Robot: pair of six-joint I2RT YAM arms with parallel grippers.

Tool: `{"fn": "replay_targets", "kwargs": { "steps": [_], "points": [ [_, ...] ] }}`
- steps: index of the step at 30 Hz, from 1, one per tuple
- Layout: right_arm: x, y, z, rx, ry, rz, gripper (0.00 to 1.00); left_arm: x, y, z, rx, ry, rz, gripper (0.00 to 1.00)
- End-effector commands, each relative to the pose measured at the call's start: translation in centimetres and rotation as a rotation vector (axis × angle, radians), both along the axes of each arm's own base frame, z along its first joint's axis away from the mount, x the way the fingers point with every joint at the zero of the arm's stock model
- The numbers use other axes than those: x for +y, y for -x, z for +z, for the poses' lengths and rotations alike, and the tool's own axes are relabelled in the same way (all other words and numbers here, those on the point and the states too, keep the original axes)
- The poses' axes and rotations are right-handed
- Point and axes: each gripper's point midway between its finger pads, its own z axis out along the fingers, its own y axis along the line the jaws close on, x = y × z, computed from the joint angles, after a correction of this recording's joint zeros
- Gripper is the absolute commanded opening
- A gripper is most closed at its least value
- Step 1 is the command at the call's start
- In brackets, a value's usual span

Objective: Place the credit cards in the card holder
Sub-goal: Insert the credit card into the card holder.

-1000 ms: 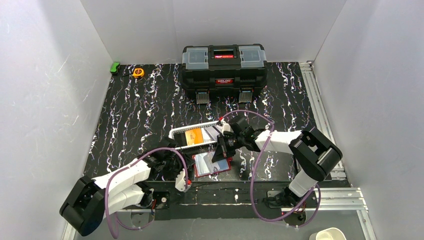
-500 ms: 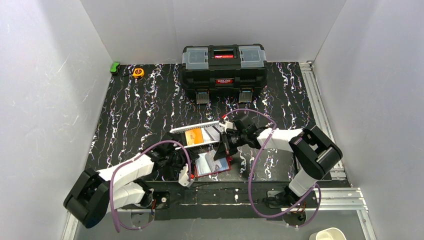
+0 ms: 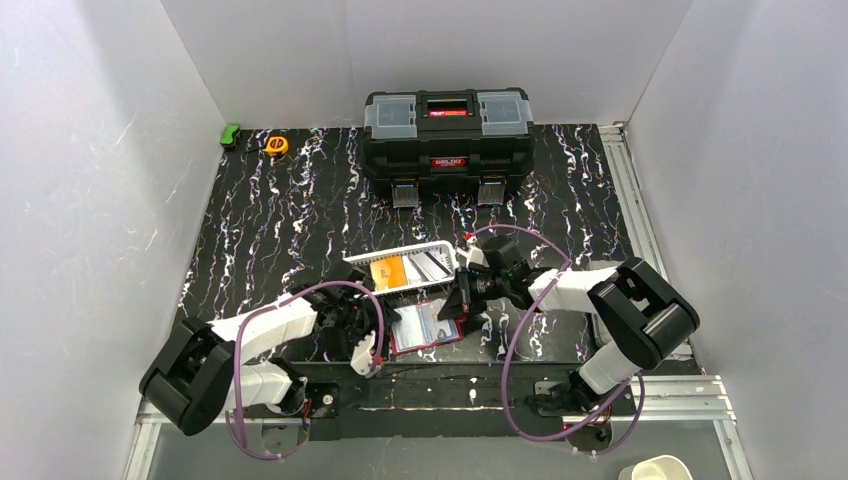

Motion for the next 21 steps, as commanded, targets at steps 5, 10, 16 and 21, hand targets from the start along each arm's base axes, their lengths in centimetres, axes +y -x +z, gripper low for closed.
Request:
{"fn": "replay_targets", "kwargs": {
  "steps": [5, 10, 16, 21],
  "points": [
    [1.7, -1.1, -0.1, 0.011, -0.096, -0.017, 0.01, 1.3, 2.7, -1.9, 0.084, -0.078, -0.090, 0.33],
    [1.8, -1.0, -0.7, 0.026, -0.095, -0.010, 0.01, 1.3, 2.6, -1.8, 0.091, -0.081, -0.079, 0.32],
    [2.2, -0.6, -1.1, 0.058, -0.120, 0.010, 0.01, 1.3, 2.9, -1.9, 0.091, -0.073, -0.096, 0.30],
    [2.0, -0.4, -1.5, 0.073, -0.114, 0.016, 0.01, 1.2, 3.0, -1.8, 0.091, -0.067, -0.098, 0.29]
  ]
}}
